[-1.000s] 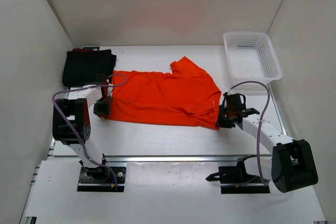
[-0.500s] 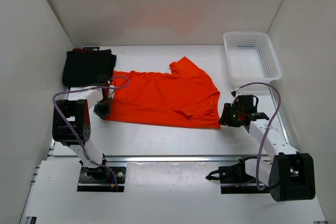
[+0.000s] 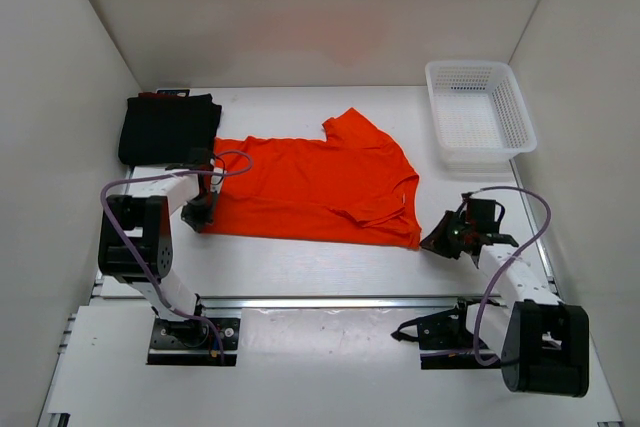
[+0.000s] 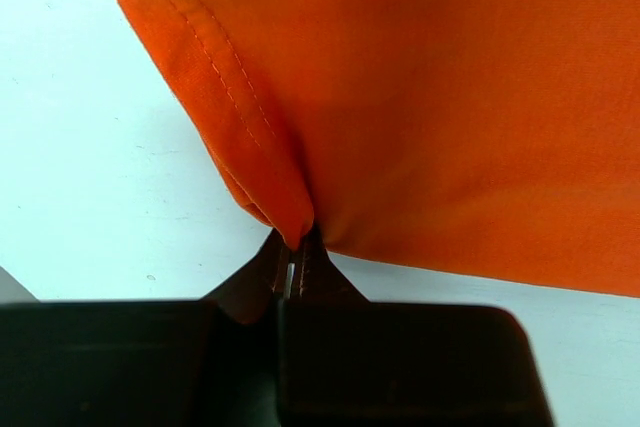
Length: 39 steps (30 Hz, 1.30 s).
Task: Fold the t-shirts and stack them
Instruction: Fold the flattened tshirt in 1/3 of the way
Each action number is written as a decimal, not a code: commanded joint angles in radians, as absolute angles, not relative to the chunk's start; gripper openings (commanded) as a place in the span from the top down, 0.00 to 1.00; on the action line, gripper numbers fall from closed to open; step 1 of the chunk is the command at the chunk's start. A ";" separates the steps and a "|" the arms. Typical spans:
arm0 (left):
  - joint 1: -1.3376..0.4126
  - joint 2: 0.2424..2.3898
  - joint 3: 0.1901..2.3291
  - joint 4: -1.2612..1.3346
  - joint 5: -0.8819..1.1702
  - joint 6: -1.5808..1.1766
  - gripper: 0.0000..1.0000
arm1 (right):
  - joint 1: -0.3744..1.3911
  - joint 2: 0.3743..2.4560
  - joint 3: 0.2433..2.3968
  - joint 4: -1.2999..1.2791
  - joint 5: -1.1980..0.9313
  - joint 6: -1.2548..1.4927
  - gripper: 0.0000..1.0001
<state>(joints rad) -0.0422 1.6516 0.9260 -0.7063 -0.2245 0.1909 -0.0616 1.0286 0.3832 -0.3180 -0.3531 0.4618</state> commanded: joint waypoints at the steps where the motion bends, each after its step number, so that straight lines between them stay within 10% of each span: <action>1: -0.044 1.614 0.900 -0.730 -0.204 0.193 1.00 | -0.087 0.986 0.365 -0.256 -0.332 0.606 0.95; 27: -0.040 1.582 0.877 -0.721 -0.210 0.190 1.00 | 0.075 1.192 0.468 -0.302 -0.129 0.578 0.81; 30: -0.040 1.581 0.877 -0.724 -0.212 0.189 1.00 | 0.117 1.216 0.497 -0.373 -0.080 0.561 1.00; 39: 0.000 1.565 0.887 -0.750 -0.273 0.284 1.00 | -0.067 1.186 0.575 -0.497 -0.040 0.399 1.00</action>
